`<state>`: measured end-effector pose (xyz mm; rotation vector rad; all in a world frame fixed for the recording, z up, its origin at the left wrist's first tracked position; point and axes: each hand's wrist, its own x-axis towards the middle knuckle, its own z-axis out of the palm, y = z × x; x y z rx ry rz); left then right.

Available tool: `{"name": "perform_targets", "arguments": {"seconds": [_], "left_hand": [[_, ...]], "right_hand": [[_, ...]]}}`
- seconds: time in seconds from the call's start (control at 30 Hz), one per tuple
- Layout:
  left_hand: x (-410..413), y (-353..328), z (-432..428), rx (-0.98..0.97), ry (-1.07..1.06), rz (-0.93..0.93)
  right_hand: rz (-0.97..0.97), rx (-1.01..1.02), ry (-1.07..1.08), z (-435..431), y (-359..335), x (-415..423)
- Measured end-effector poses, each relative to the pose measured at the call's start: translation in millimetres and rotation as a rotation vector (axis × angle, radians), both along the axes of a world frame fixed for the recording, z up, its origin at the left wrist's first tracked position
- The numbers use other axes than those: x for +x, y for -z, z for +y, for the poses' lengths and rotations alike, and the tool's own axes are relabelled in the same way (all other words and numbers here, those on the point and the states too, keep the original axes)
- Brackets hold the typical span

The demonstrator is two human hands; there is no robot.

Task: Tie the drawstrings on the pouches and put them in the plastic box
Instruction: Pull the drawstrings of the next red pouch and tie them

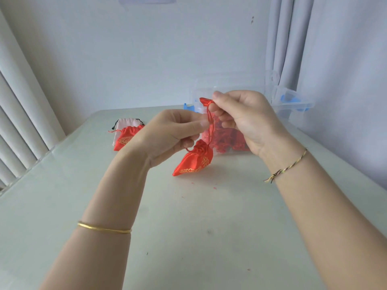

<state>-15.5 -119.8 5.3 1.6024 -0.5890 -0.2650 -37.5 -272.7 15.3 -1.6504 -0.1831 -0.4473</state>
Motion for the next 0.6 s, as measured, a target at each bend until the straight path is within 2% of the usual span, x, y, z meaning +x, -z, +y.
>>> {"name": "perform_targets", "arguments": {"seconds": [0.27, 0.43, 0.53, 0.6], "left_hand": [[-3, 1, -9, 0.075, -0.080, -0.139], [-2, 0, -8, 0.021, -0.119, -0.131], [-2, -2, -6, -0.051, -0.097, -0.083], [-2, -2, -6, -0.089, -0.077, -0.054]], "right_hand": [[0.033, 0.010, -0.074, 3, 3, 1], [0.125, -0.055, 0.009, -7, 6, 7], [0.250, -0.135, -0.103, -11, 9, 8], [0.253, -0.148, -0.177, -9, 12, 7]]}}
